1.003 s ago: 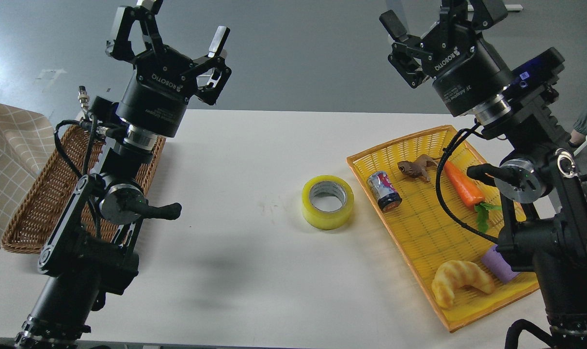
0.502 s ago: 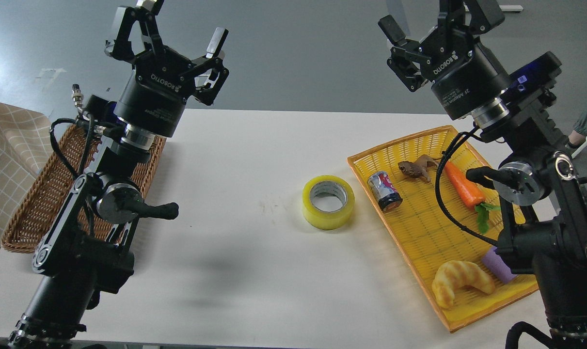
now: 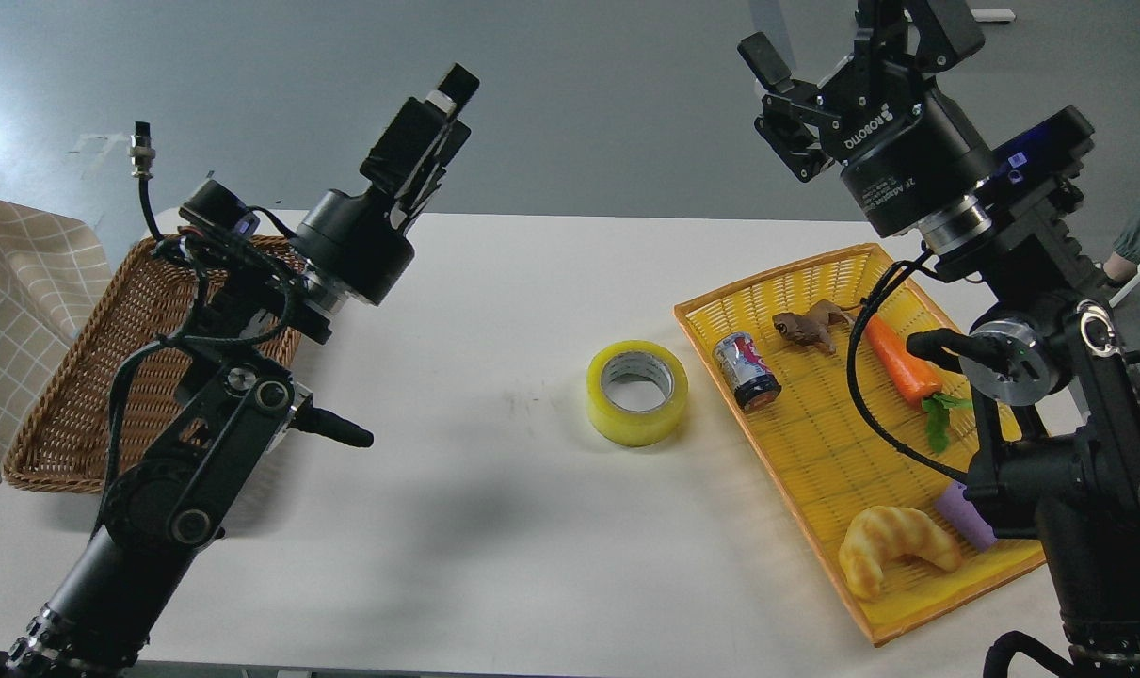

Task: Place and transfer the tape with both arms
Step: 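Reach the left gripper toward the tape roll on the table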

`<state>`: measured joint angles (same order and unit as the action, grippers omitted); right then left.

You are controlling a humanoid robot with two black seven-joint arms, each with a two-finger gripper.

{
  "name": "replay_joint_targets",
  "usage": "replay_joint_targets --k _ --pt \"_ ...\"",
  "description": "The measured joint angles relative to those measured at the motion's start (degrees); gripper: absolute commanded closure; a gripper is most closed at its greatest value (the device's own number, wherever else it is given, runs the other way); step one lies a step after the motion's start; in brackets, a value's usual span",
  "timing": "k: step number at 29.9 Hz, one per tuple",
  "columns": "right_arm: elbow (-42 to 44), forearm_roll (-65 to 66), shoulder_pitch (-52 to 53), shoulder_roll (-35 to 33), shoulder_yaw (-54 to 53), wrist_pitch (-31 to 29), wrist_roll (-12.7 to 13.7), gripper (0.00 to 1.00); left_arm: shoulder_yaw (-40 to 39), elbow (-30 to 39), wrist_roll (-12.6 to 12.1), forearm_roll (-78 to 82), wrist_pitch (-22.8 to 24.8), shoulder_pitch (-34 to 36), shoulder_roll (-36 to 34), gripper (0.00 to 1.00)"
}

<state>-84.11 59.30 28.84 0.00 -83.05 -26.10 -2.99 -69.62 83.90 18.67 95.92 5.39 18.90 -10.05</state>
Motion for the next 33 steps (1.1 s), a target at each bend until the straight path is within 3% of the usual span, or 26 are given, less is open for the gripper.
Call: replay_joint_targets --k 7,16,33 --pt "0.1 0.0 -0.3 0.0 -0.5 0.0 -0.2 0.00 5.0 -1.0 0.1 16.4 -5.9 0.0 -1.9 0.02" --pt "0.3 0.0 0.0 0.0 -0.4 0.0 -0.2 0.00 10.2 -3.5 -0.2 28.2 -6.4 -0.2 -1.7 0.02" --pt "-0.3 0.0 -0.3 0.0 -1.0 0.0 -0.2 0.00 20.5 -17.2 -0.6 29.1 -6.4 5.2 -0.2 0.02"
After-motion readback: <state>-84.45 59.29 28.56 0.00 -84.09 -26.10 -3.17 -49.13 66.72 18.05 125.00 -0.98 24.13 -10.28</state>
